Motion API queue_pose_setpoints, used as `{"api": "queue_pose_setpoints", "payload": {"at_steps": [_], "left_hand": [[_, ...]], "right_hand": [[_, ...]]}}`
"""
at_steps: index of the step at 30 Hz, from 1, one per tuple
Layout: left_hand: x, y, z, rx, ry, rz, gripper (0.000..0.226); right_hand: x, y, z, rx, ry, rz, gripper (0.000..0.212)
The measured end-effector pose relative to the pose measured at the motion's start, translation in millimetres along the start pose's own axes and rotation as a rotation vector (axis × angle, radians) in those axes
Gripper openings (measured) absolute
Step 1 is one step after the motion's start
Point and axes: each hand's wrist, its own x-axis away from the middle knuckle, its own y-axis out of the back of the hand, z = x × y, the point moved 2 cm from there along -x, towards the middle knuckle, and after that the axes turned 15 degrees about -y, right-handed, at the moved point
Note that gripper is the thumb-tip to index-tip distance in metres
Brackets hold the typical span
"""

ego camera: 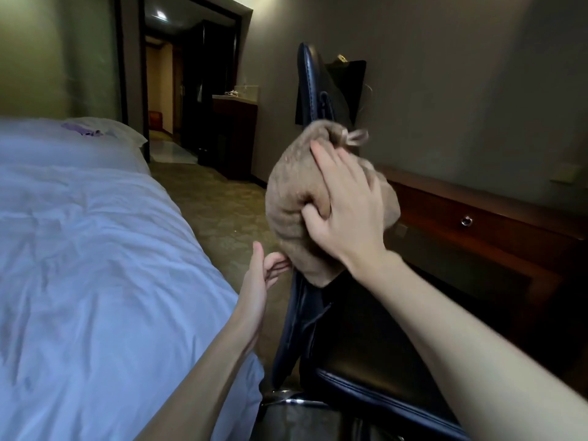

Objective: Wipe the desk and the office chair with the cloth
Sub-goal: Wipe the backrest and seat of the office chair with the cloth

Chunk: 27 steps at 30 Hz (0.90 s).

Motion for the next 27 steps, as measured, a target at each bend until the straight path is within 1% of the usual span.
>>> {"api": "queue_pose_setpoints", "payload": {"at_steps": [3,5,8,10,12,14,16,18,20,22,23,24,25,27], "left_hand": [[-2.0,-1.1,-0.6,0.026,-0.019,0.013,0.072],[-2.5,-3.3,-3.1,0.061,0.009,0.009,0.073],[1.1,-3.6,-3.0,0.089,0.024,0.022,0.074],[4.2,-1.1,-4.6,0.025,-0.013,0.047,0.074],[8.5,-0.3,-5.9,-0.016,-0.040,0.068,0.072],[11.8,-1.4,-9.6,-0.043,-0.028,0.090,0.070],[14.8,-2.6,-12.3,-0.049,-0.011,0.100,0.069],[18.5,-3.6,-13.2,-0.033,-0.003,0.102,0.070],[23.6,-3.6,-12.7,0.002,-0.005,0.092,0.072],[26.8,-3.4,-11.8,-0.005,-0.023,0.078,0.075],[27.3,-3.9,-10.5,-0.014,-0.037,0.081,0.076],[27.9,-5.3,-9.6,-0.017,-0.044,0.077,0.076],[28.9,-6.6,-9.7,-0.013,-0.043,0.068,0.076],[29.7,-8.5,-7.3,0.012,-0.040,0.034,0.076]], "right_hand": [[58.8,-10.7,-20.8,-0.005,0.049,-0.004,0.085],[102.6,-21.9,-36.0,0.086,0.100,0.080,0.088],[164.8,-40.2,-50.1,0.221,0.120,0.226,0.098],[197.8,-46.9,-53.5,0.255,0.154,0.313,0.101],[214.3,-44.6,-57.0,0.226,0.192,0.361,0.096],[207.9,-34.7,-59.1,0.089,0.170,0.318,0.084],[185.6,-16.4,-53.9,-0.081,0.055,0.196,0.074],[150.5,9.1,-42.6,-0.189,-0.081,0.061,0.077],[109.5,35.1,-29.2,-0.283,-0.154,-0.083,0.082],[64.9,58.7,-15.0,-0.317,-0.136,-0.220,0.082],[43.5,67.6,-8.4,-0.290,-0.105,-0.268,0.082],[24.6,73.5,-2.6,-0.242,-0.076,-0.286,0.082],[9.7,76.0,2.0,-0.199,-0.059,-0.258,0.081],[-4.1,70.3,6.5,-0.193,-0.059,-0.093,0.077]]}}
